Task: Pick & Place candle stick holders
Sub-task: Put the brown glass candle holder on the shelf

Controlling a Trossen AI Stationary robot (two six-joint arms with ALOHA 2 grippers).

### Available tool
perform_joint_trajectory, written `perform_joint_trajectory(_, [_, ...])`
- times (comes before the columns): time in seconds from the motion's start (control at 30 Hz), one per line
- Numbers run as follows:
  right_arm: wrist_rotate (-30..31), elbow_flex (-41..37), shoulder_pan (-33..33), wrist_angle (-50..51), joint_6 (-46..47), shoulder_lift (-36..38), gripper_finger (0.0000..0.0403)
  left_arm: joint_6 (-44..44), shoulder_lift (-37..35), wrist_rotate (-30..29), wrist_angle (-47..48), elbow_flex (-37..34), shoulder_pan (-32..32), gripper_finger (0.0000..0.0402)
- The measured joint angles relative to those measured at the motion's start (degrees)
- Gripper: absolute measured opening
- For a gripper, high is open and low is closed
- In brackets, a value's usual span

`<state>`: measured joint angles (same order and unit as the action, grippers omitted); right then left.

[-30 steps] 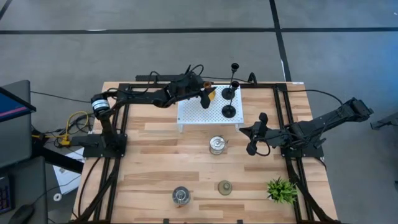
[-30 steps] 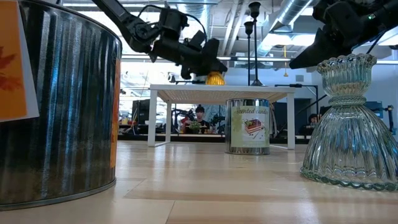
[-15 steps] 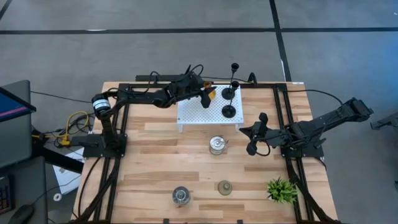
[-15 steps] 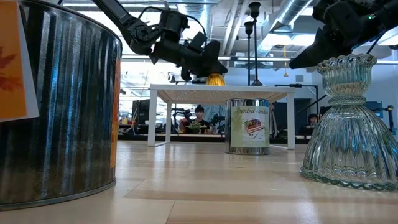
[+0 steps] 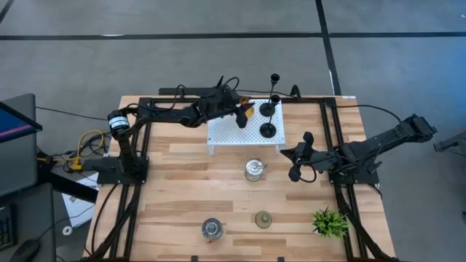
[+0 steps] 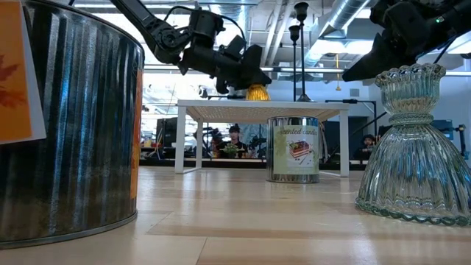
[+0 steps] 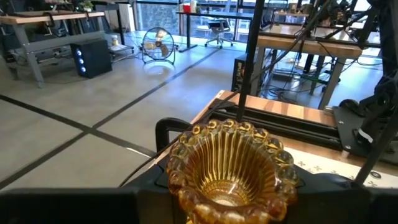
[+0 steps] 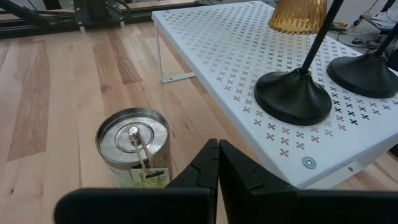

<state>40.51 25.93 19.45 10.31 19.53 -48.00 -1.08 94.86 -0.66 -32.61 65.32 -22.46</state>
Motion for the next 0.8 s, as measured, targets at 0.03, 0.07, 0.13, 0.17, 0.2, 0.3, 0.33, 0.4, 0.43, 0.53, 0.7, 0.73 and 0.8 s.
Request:
perform_joint_trajectory(0.03, [0.01, 0.00, 0.01, 0.01, 0.00, 0.01, 0.0001, -0.02, 0.34, -0.03, -0.35, 0.00, 0.04, 0.0129])
perform_joint_trajectory(0.07, [0.01, 0.00, 0.00, 0.01, 0.00, 0.00, 0.0001, -0.02, 0.52, -0.14, -0.07, -0.01, 0.07, 0.0129])
perform_joint_trajectory(0.13, [0.00, 0.00, 0.01, 0.00, 0.00, 0.00, 0.0001, -0.11, 1.05, -0.41, -0.05, -0.07, 0.07, 0.0129])
perform_joint_trajectory(0.17, [0.00, 0.00, 0.00, 0.00, 0.00, 0.01, 0.0001, -0.13, 1.33, -0.90, -0.88, -0.04, 0.07, 0.0129])
perform_joint_trajectory(0.2, [0.02, 0.00, 0.01, 0.00, 0.00, 0.00, 0.0001, -0.13, 1.39, -1.16, -0.80, -0.04, 0.05, 0.0129])
perform_joint_trajectory(0.3, [0.00, 0.00, 0.00, 0.02, 0.00, 0.01, 0.0001, -0.15, 1.81, -1.49, -1.41, -0.03, -0.07, 0.0129])
perform_joint_trajectory(0.33, [0.00, 0.00, 0.00, 0.01, 0.00, 0.00, 0.0001, -0.15, 1.98, -1.50, -1.34, -0.02, -0.07, 0.0129])
perform_joint_trajectory(0.4, [0.00, 0.00, 0.00, 0.03, 0.00, 0.00, 0.0001, -0.15, 2.33, -1.52, -0.97, -0.02, -0.09, 0.0129])
perform_joint_trajectory(0.43, [0.00, 0.00, 0.00, 0.02, 0.00, 0.00, 0.0001, -0.15, 2.62, -1.51, -1.76, -0.02, -0.09, 0.0129])
perform_joint_trajectory(0.53, [0.00, 0.00, 0.00, 0.03, 0.00, 0.00, 0.0001, -0.09, 2.84, -1.49, -1.84, -0.02, -0.09, 0.0129])
perform_joint_trajectory(0.7, [0.00, 0.00, 0.00, 0.18, 0.00, 0.00, 0.0001, -0.20, 3.54, -1.52, -2.66, 0.00, -0.10, 0.0129])
perform_joint_trajectory(0.73, [0.00, 0.00, 0.00, 0.20, 0.00, 0.01, 0.0001, -0.17, 3.56, -1.54, -2.69, 0.00, -0.09, 0.0129])
perform_joint_trajectory(0.8, [0.00, 0.00, 0.00, 0.27, 0.00, 0.02, 0.0001, -0.13, 3.52, -1.52, -2.80, 0.00, -0.09, 0.0129])
